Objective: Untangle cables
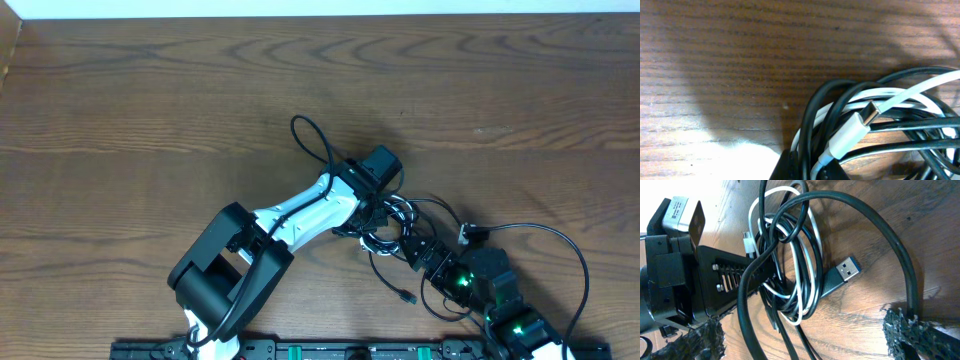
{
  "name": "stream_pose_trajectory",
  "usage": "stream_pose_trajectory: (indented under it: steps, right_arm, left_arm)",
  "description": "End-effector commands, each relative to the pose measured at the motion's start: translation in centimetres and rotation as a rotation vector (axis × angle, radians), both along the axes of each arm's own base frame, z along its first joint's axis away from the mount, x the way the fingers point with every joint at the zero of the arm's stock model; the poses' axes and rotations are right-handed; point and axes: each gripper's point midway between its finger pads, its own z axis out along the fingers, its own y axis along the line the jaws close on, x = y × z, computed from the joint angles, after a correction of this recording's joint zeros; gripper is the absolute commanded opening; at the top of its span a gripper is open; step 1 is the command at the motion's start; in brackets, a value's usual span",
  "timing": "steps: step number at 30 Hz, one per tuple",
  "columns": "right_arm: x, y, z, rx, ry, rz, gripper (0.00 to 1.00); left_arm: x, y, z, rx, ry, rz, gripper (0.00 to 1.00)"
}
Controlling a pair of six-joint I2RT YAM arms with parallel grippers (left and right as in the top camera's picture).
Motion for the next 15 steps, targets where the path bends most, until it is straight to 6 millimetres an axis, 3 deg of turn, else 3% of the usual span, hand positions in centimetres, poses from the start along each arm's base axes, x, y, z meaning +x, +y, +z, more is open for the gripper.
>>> stream_pose_trajectory:
  steps: [1,10,15]
  right_arm:
    - [-0.3,0.1,-0.3,0.001,0.012,0.003,0.99]
    - [-0.3,0.1,-0.3,0.001,0.013,0.003,0.99]
    - [-0.3,0.1,-0.3,0.001,0.013,0.003,0.99]
  left_arm:
    - [-0.3,2.1,-0.5,0.063,0.009,-0.019,0.08]
    - [2.6,2.8,6.8,-0.041,-0.186,-0.010,0.07]
    - [3.1,2.9,9.2,-0.075,-0.251,-0.002,0.08]
